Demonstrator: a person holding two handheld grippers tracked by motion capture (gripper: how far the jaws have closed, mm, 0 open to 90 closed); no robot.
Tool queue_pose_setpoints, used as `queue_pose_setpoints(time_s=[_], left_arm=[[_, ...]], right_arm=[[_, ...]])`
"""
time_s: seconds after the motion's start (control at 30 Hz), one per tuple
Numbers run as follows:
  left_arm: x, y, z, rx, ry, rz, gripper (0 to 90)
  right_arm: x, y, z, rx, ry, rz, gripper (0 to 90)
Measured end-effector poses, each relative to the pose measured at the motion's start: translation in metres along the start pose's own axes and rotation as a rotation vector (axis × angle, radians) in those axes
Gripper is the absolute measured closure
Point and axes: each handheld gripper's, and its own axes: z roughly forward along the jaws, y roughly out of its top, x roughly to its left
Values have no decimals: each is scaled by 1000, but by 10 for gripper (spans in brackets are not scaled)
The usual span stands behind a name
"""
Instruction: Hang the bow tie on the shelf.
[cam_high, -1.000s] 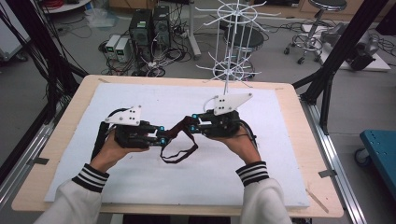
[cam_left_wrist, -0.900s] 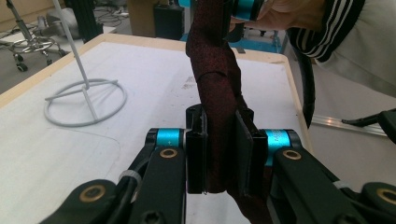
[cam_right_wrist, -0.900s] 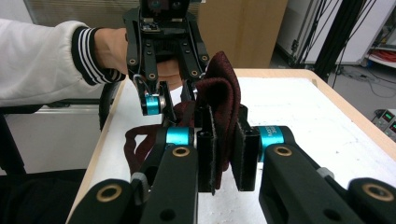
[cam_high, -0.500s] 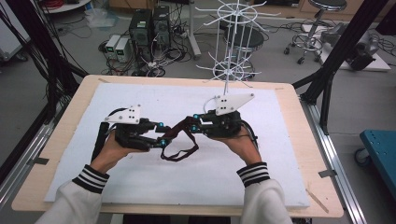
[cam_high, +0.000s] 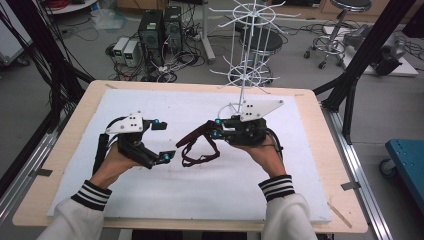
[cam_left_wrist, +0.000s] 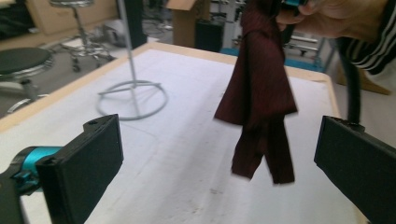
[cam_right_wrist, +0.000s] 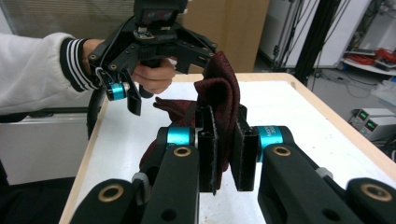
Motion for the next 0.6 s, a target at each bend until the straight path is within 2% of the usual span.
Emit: queue_pose_setpoints(time_s=[0.03, 0.07, 0.13, 0.17, 0.23, 0.27, 0.33, 0.6], left_arm=[[1, -3, -4, -13, 9, -1, 17], [2, -7, -9, -33, 42, 9, 17], [2, -9, -12, -39, 54, 8, 17], [4, -13, -17, -49, 84, 9, 17], [4, -16, -21, -58, 98, 11, 17], [4, -18, -23, -63, 107, 13, 17], [5, -23, -29, -67, 132, 15, 17], [8, -43, -55, -98, 245, 12, 17]], right_arm=[[-1, 0, -4, -9, -17, 6, 834], [-1, 0, -6, -13, -19, 6, 835], [-2, -1, -7, -18, -25, 8, 835], [-2, -1, -10, -14, -41, 11, 834], [-3, -1, -11, -14, -43, 11, 835], [-3, -1, -14, -14, -60, 14, 834], [-3, -1, -15, -16, -66, 20, 834], [-7, -3, -30, -24, -142, 34, 834]])
